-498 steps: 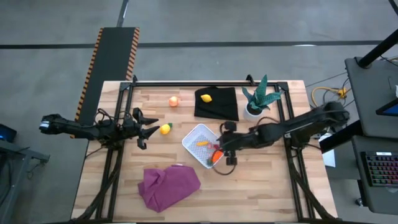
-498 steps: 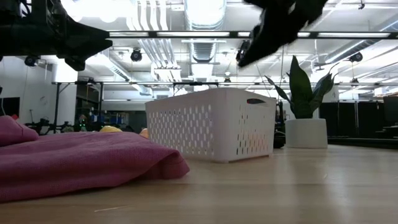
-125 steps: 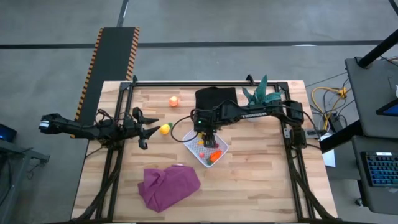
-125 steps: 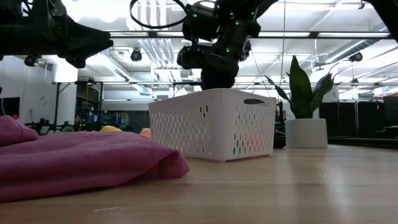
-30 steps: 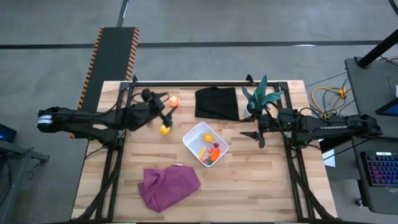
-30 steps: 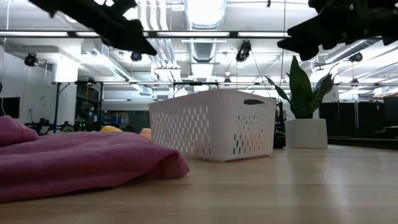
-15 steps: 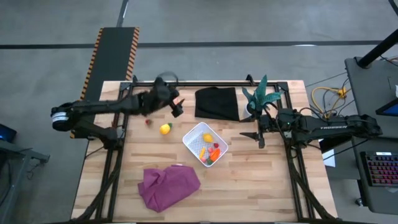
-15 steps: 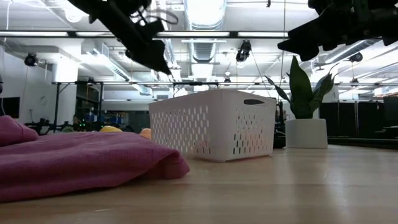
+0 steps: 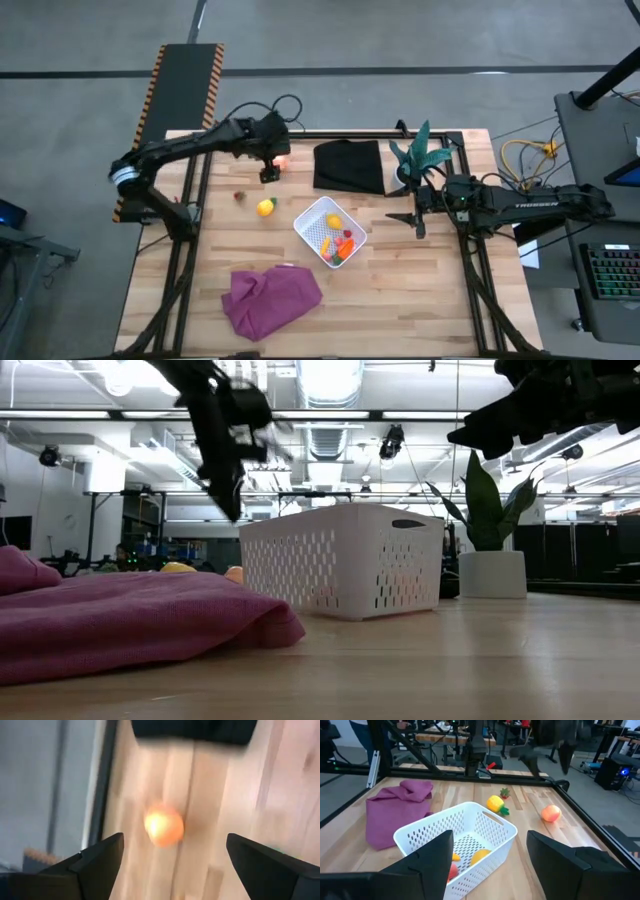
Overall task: Pick and placing Produce into tupperware
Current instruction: Put the large peach into the white bin
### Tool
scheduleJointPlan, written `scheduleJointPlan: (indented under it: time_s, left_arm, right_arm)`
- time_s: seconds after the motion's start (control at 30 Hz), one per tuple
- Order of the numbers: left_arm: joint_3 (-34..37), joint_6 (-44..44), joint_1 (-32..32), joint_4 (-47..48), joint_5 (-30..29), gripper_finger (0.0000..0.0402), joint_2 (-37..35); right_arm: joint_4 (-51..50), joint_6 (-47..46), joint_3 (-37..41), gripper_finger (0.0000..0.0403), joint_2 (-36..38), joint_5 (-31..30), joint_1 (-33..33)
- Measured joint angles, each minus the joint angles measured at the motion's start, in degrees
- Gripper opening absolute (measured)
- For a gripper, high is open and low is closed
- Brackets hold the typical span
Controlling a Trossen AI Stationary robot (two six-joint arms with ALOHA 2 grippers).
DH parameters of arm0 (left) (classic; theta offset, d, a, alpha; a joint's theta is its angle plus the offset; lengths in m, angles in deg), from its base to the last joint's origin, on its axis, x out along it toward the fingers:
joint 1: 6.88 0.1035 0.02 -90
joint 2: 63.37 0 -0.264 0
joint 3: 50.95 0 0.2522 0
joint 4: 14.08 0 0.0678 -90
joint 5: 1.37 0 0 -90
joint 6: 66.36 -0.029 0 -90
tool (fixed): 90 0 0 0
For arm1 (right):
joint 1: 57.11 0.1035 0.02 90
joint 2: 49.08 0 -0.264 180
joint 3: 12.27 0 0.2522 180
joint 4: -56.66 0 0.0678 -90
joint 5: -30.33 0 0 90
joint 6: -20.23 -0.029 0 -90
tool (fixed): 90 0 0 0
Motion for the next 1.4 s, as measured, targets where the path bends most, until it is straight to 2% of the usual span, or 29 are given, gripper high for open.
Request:
scheduleJointPlan:
  time_s: [0.17,0.33,0.57,0.87,1.0,1.17,1.3,1.4]
  left_arm:
    - [-2.9,-3.7,1.6,4.0,-4.5,0.0338,7.2]
    - [-5.5,-5.8,1.9,5.0,-4.4,0.0332,12.3]
    - [-6.6,-11.2,2.0,5.6,-4.0,0.0299,15.4]
    - [-6.8,-11.3,3.2,3.2,-4.0,0.0295,16.6]
    - [-7.5,-11.2,3.3,1.9,-7.1,0.0295,17.5]
    - [-11.5,-6.7,3.6,6.5,-6.7,0.0295,20.0]
    - [-14.6,-6.4,3.6,11.9,-6.1,0.0295,23.1]
    - [-15.4,-7.2,3.7,11.6,-5.6,0.0295,24.5]
  right_arm:
    - [0.0,0.0,0.0,0.0245,0.0,0.0,0.0]
    - [0.0,0.0,0.0,0.0243,0.0,0.0,0.0]
    - [-1.6,0.0,0.0,0.0246,0.0,0.0,0.0]
    - [-3.0,-0.2,0.0,0.0246,0.0,0.0,0.0]
    - [-3.0,-0.2,0.0,0.0251,0.0,0.0,0.0]
    - [-3.0,-0.2,0.0,0.0250,0.0,0.0,0.0]
    - [-3.0,-0.3,0.0,0.0250,0.0,0.0,0.0]
    - [-3.0,-0.7,0.0,0.0253,0.0,0.0,0.0]
